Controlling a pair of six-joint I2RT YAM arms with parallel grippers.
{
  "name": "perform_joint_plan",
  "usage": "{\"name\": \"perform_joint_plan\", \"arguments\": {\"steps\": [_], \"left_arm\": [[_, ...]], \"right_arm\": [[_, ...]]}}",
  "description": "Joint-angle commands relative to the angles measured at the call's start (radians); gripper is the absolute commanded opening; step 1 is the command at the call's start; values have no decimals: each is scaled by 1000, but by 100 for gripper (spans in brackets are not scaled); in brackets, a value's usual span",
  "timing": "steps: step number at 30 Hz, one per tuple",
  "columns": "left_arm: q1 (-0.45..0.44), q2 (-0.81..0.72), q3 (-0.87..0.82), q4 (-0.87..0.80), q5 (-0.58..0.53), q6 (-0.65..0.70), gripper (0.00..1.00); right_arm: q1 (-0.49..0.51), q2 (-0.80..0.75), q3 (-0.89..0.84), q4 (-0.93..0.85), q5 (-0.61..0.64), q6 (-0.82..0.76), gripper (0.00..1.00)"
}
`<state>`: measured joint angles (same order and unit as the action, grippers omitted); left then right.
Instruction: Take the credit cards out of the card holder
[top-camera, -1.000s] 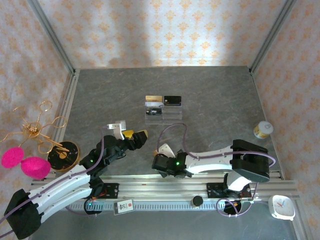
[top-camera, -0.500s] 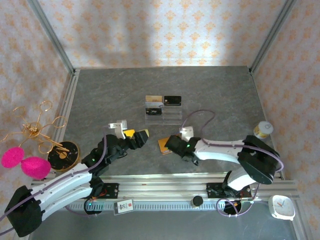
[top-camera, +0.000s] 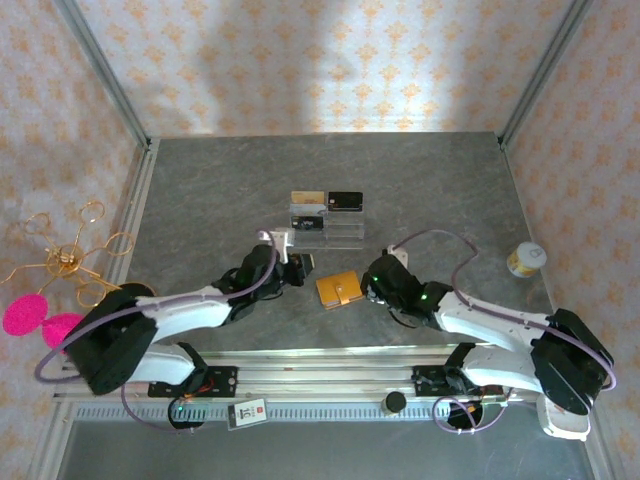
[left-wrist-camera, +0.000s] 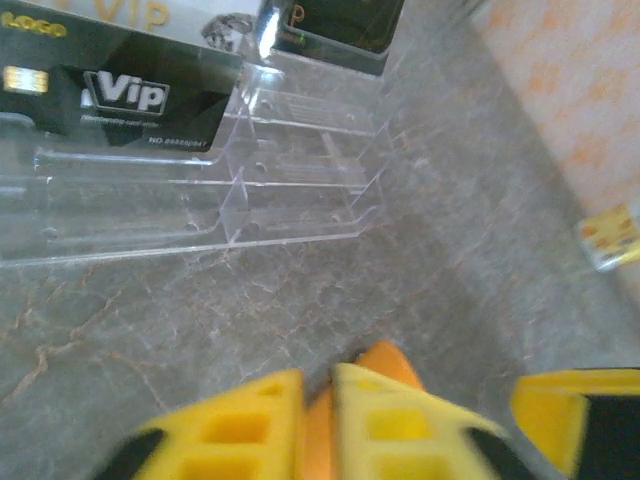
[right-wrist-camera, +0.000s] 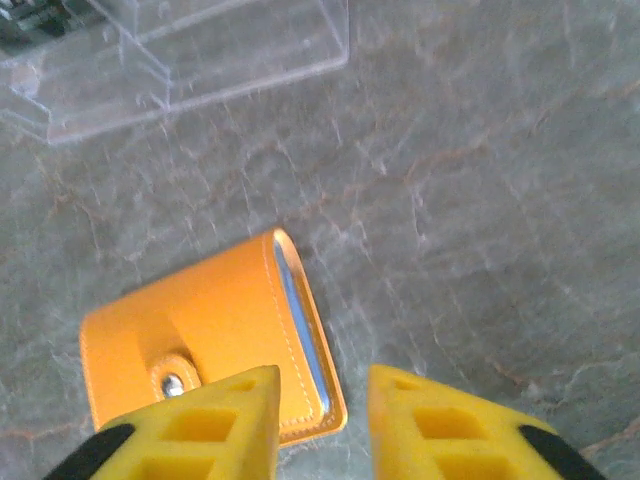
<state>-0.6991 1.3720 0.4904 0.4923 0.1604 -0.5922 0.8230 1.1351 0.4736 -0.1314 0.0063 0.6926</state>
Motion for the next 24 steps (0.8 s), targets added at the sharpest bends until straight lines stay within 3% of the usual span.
{"name": "perform_joint_plan", "arguments": {"steps": [1,7,14,18,24], "left_arm": [[-7,114,104,-31,-4,73,4],[-18,292,212,-133,-2,107,0],[-32,382,263,-221,-45,127,0],[-32,388,267,-251,-31,119,0],[-54,338,171,-233,88,41,0]], "right_arm": [[-2,15,-46,43,-56,11,25],[-2,67,-68,67,-74,-18,21],[-2,160,-48,123,-82,-55,19],[-2,200,-27,127,-73,-74,18],[-3,254,27,133,-55,-116,17]]}}
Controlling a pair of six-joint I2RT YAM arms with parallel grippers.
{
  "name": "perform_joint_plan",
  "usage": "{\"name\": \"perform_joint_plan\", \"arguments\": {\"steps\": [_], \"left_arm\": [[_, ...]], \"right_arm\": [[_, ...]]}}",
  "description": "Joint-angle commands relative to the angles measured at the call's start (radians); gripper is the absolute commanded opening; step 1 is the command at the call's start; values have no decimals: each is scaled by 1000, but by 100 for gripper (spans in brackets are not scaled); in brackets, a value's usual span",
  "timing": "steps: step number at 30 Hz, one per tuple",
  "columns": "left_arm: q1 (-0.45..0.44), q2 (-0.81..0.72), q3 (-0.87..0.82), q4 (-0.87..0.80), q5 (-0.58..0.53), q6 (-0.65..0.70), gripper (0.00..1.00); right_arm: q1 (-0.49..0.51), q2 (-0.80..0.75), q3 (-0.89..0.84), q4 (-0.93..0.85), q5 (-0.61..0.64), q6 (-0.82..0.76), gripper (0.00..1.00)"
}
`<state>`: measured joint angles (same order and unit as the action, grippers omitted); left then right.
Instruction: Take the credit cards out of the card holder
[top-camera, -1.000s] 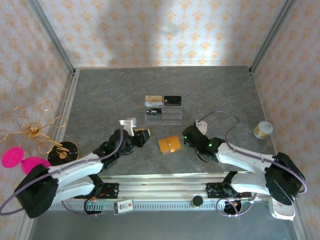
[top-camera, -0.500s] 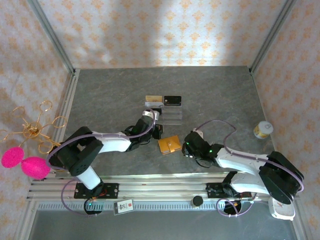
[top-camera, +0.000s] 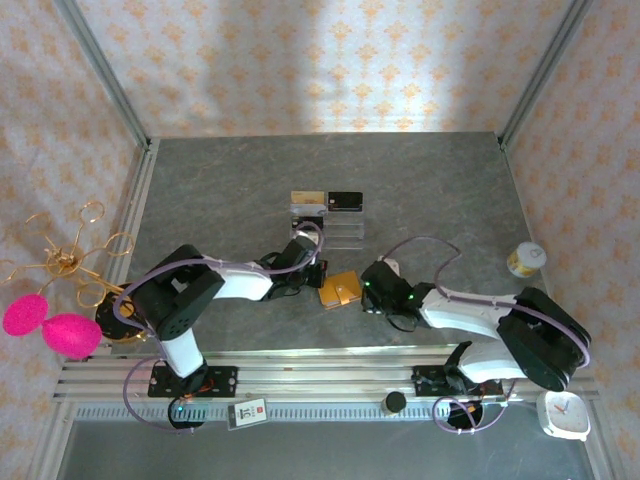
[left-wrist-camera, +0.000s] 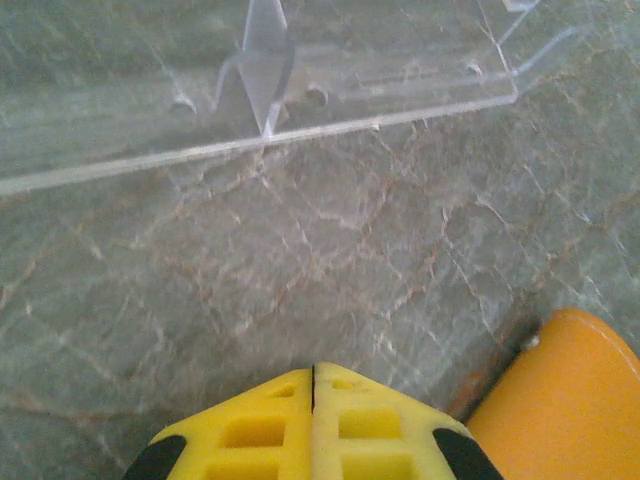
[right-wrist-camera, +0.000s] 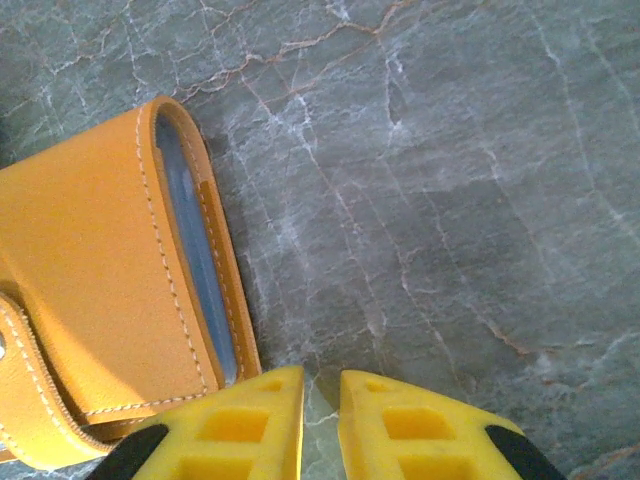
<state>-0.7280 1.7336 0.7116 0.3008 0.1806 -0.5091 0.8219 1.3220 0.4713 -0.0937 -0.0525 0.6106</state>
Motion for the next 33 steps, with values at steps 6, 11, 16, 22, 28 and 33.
{"name": "perform_joint_plan", "arguments": {"steps": [6,11,16,22,28,33], "left_arm": [[-76,-107,-183,-13,129,-160,0],[-119,-192,-237,-2,187,-207,0],[-174,-260,-248,-27,276,-247,4],[-159,-447,-339,-39,173,-270,31],[-138,-446,-354,179,294,-248,55],[-134,-340,-334,268,381,-267,58]], "right_arm": [[-1,103,85,82,20,-72,17],[-1,96,105,69,39,-94,17],[-2,72,124,35,75,-101,22],[-3,-52,94,5,99,-83,38],[-3,-135,32,-16,4,-62,32],[-3,-196,-63,2,-46,-41,28]]}}
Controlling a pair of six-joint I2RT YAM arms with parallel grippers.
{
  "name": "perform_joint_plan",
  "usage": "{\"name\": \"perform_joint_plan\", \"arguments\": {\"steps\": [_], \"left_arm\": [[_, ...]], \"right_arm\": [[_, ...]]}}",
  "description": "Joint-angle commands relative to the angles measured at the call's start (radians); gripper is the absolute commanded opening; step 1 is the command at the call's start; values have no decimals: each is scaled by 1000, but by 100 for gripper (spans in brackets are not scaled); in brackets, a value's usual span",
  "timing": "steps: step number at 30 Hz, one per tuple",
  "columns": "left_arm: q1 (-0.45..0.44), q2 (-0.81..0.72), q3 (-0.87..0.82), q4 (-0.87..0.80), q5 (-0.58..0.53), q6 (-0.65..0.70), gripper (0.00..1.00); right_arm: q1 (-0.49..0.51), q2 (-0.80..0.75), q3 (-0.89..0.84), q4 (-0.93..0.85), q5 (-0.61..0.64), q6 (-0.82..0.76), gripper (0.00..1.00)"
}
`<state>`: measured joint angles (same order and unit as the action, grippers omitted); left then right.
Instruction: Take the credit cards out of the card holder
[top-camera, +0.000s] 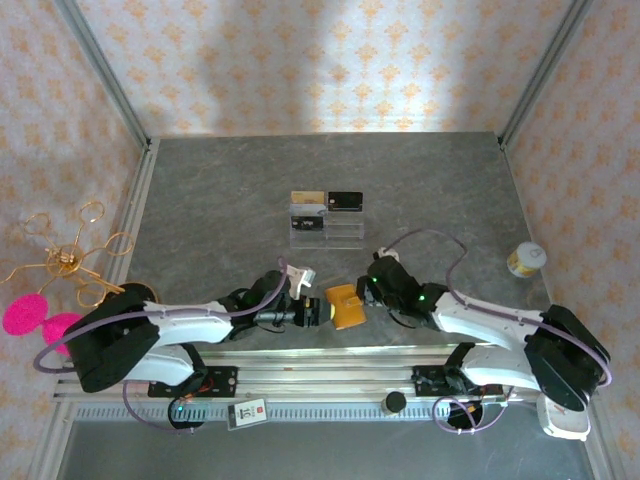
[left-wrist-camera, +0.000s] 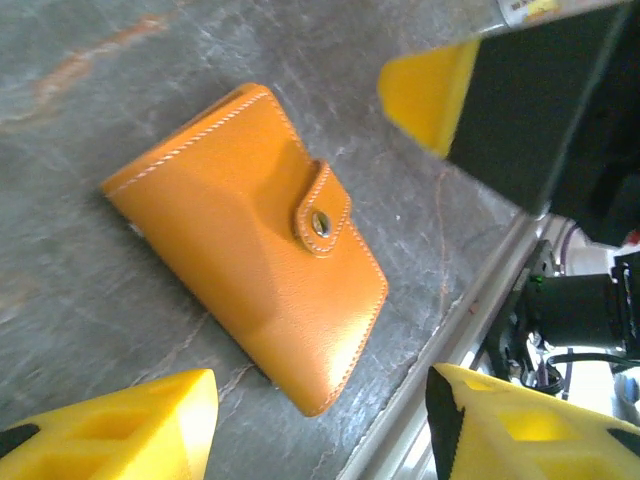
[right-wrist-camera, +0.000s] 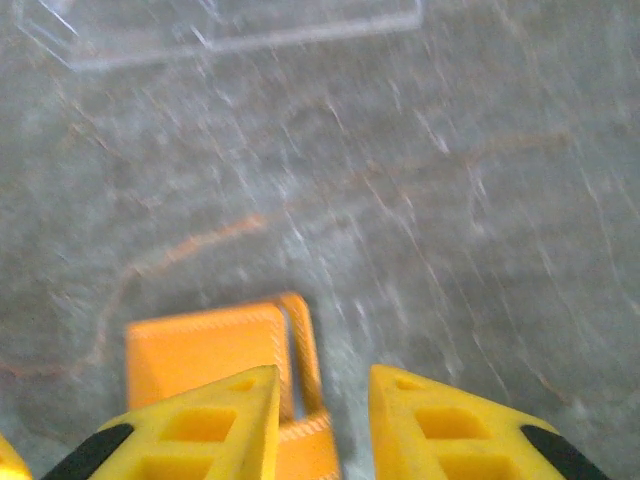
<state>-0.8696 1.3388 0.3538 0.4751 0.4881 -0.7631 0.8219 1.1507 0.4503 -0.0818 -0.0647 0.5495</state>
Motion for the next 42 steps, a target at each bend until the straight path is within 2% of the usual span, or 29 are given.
{"name": "perform_joint_plan", "arguments": {"steps": [1,5,9,14,29,31,35,37,42], "left_arm": [[10,82,34,97,89,-15,58],[24,151,48,96,82,-23,52],[36,180,49,86,49,-18,52],[35,226,77,118,81,-12,51],[39,370,128,167,145,-29,37],[49,360,119,164,140,-37,38],[73,267,69,112,64,-41,56],[73,257,69,91,44,-37,60],[54,369,119,103,83,-46,53]], "right_arm": [[-3,-25,-51,1,-52,15,27],[-1,-20,-69,37,-78,27,24],[-2,1,-86,64,-99,28,21],[5,26,-91,103,-124,26,19],[52,165,-113,229,-173,67,15],[52,158,-104,198,-142,76,13],[49,63,-91,108,-55,75,13],[48,44,-91,105,-68,78,13],[68,84,-107,172,-108,106,12]]}}
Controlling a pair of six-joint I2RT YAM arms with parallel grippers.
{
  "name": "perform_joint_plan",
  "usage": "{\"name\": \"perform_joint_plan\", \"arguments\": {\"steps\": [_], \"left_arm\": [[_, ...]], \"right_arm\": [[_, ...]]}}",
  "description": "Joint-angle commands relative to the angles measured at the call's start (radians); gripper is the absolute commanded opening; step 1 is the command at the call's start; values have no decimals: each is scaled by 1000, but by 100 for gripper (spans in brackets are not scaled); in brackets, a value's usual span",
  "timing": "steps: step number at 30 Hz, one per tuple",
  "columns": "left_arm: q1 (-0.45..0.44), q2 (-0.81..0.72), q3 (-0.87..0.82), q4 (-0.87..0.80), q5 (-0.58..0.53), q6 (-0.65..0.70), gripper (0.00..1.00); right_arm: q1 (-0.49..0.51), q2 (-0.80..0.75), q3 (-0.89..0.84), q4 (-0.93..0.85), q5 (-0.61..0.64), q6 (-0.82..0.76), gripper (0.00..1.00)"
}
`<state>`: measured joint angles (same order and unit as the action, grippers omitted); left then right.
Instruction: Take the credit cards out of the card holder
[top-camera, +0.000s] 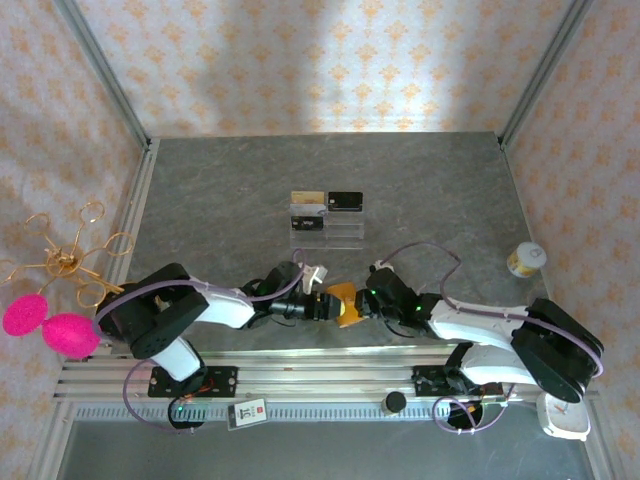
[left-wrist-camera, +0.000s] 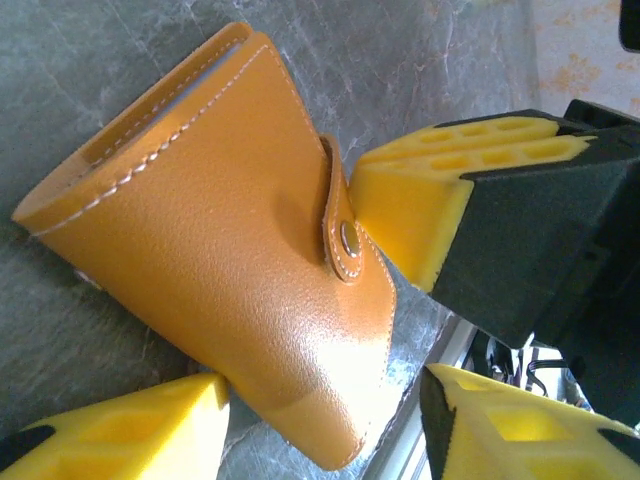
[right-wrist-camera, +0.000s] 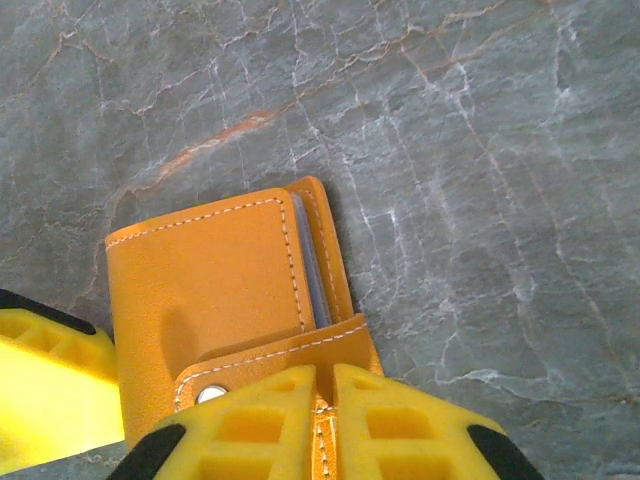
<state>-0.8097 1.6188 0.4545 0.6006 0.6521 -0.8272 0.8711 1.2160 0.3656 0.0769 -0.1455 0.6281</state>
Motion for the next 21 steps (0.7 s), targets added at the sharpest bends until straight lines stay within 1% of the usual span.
{"name": "perform_joint_plan", "arguments": {"steps": [1,4,6,10,13,16,17,19,21], "left_arm": [[-9,112,24,-7,-69,12,51],[-7,134,32,4,-55,8,47],[-9,126,35,3,-54,15,42],[-8,135,44,5,-40,20,24],[-5,133,34,22,-33,11,15],[11,92,9,24,-49,12,3],[16,69,-3,25,-60,11,0],[26,14,-30,29,-84,11,0],[31,-51,-56,24,-121,15,0]], "right_arm": [[27,30,-26,31,-36,34,12],[45,63,-30,64,-50,50,11],[56,77,-33,72,-50,57,10],[60,83,-27,73,-48,55,10],[60,75,-13,46,-31,47,10],[60,53,10,8,0,34,11],[59,41,23,-12,20,25,13],[58,5,54,-53,60,-1,19],[57,-45,82,-74,99,-36,34]]}}
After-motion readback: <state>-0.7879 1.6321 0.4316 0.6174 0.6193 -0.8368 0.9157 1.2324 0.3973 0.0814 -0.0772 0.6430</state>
